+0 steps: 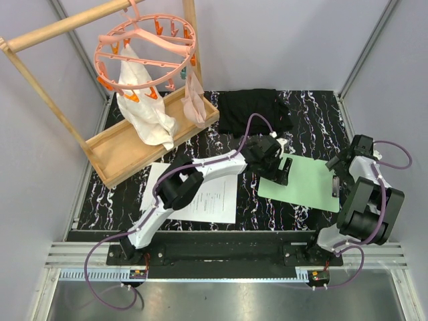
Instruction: Put the files into the folder
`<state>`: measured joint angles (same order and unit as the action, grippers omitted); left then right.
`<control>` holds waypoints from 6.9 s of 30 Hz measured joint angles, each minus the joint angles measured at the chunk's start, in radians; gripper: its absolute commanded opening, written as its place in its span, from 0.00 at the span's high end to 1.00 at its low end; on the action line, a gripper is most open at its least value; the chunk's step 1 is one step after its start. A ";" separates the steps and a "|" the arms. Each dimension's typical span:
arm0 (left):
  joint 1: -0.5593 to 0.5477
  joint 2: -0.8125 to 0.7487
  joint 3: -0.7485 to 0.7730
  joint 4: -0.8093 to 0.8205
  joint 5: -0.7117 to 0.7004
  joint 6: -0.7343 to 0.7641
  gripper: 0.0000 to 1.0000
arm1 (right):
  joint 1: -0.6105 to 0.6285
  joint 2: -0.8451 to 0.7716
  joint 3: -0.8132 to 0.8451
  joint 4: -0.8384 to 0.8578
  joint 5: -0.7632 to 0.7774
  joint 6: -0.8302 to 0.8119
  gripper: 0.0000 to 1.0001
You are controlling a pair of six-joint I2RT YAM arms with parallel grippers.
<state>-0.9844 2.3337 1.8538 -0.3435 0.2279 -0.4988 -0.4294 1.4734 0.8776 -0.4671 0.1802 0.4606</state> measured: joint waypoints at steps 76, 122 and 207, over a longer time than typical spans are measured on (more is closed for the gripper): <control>0.176 -1.040 -1.300 0.177 -0.385 -0.345 0.05 | 1.262 0.006 -0.363 0.704 -0.473 0.531 0.18; 0.175 -1.148 -1.410 0.248 -0.405 -0.378 0.05 | 1.264 0.111 -0.381 1.011 -0.464 0.488 0.06; 0.487 -1.134 -1.317 -0.079 -0.520 -0.441 0.01 | 1.418 0.220 0.104 0.457 -0.238 0.369 0.00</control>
<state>-0.4976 1.1999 0.5365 -0.4225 -0.2916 -0.9398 0.9886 1.6939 0.9813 -0.0105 -0.0582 0.8291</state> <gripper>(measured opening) 0.987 0.994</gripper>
